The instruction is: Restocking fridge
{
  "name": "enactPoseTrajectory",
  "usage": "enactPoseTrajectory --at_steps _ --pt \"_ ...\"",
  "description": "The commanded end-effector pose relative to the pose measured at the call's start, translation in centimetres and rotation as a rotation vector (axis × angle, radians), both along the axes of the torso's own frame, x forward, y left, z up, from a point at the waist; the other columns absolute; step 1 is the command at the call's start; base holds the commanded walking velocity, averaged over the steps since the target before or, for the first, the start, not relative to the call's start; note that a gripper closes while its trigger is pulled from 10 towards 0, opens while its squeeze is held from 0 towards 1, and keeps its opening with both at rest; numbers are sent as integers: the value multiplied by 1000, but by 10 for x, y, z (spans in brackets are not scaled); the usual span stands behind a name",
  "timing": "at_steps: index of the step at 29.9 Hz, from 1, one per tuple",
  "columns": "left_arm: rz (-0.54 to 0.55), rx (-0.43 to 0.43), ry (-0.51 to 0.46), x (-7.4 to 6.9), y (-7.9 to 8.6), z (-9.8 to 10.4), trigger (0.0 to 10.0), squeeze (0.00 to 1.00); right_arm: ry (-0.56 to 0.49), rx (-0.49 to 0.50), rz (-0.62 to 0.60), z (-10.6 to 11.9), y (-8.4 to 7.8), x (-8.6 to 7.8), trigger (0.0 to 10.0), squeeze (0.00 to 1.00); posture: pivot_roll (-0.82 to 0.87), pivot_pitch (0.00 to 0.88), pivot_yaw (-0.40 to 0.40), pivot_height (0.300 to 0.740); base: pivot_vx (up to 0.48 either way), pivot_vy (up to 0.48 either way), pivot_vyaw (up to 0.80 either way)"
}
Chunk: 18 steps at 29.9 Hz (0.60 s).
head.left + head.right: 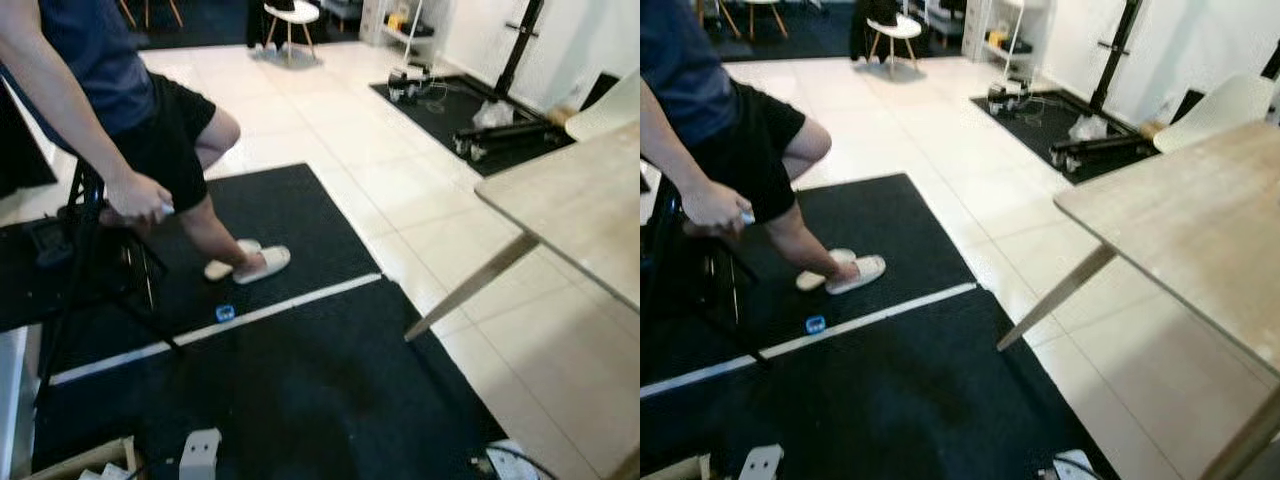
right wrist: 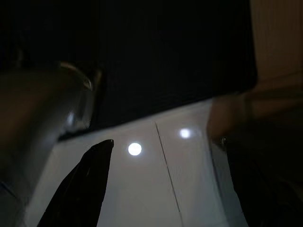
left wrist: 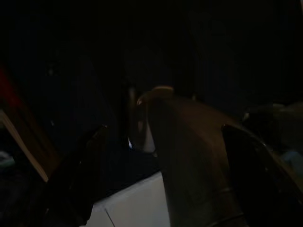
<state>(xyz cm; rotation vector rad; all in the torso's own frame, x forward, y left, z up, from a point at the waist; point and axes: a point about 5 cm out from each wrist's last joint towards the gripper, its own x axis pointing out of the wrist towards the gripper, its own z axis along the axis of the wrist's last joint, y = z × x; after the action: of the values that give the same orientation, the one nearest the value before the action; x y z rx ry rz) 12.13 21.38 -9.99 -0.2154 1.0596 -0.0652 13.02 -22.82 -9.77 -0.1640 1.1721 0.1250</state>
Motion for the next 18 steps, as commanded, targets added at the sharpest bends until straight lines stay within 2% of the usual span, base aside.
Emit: enactPoseTrajectory --at_steps 1,3,18 --pt "-17 -13 76 -17 -6 -6 10000 0 23 -14 -8 -1 -5 -7 10000 0 57 24 -92 740 311 0 -750" --pt "-18 -12 76 -17 -6 -6 10000 0 21 -15 -14 -1 -5 -8 10000 0 57 21 -92 740 311 0 -725" --pt "-21 -9 71 -15 -5 -6 10000 0 12 -12 -3 -1 -2 -5 10000 0 66 15 -91 740 309 0 0"
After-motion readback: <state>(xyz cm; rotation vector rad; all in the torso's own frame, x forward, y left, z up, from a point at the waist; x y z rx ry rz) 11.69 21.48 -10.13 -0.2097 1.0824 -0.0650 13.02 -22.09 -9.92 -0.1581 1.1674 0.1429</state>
